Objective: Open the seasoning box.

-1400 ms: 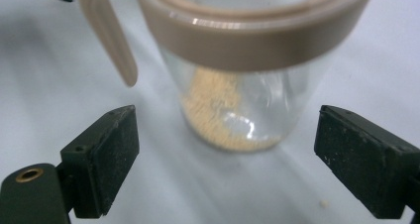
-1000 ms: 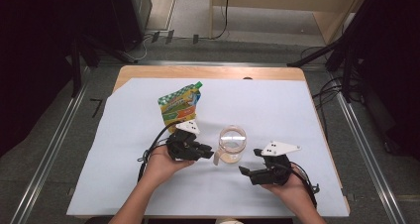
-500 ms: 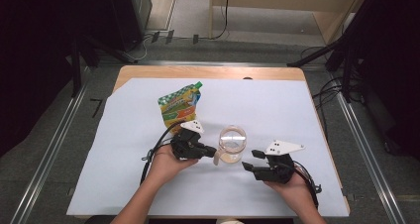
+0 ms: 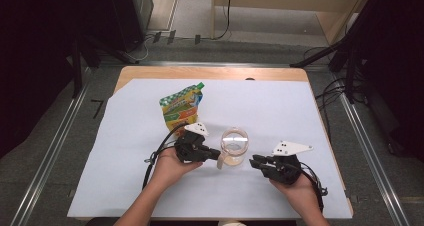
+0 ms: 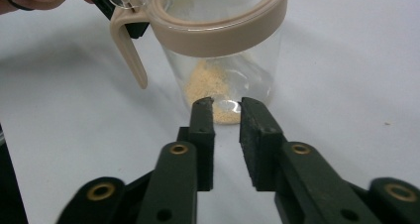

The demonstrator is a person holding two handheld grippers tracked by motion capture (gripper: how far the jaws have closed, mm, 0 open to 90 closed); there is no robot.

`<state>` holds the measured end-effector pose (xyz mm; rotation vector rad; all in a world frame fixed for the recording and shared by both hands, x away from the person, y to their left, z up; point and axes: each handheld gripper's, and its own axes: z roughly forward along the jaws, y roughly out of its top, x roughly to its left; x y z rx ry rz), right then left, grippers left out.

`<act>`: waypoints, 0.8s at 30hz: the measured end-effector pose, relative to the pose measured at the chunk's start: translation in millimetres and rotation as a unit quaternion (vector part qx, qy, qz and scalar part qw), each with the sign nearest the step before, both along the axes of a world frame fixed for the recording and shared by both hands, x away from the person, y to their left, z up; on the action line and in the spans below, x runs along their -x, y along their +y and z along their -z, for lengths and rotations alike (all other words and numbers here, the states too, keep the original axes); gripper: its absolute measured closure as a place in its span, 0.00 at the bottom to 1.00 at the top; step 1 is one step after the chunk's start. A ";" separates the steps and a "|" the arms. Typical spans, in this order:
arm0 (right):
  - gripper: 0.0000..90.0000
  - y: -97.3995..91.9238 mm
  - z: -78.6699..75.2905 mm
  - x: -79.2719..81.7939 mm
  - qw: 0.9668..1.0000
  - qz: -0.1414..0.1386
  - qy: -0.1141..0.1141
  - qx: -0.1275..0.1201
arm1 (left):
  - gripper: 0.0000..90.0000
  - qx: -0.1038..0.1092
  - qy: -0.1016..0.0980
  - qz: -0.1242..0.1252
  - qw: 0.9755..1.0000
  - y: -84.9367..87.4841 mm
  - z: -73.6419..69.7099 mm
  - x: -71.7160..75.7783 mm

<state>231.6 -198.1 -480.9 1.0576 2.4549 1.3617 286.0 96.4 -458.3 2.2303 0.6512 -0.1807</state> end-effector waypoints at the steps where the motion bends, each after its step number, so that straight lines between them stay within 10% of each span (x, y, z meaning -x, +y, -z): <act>1: 0.93 0.0 -0.6 2.0 1.000 -0.004 -0.008 0.006 | 0.99 -0.003 0.000 0.001 1.000 -1.5 -0.6 1.4; 24: 1.00 12.0 -9.6 28.4 0.999 -0.031 -0.012 -0.015 | 0.97 0.000 0.010 0.051 0.999 -36.3 2.2 18.8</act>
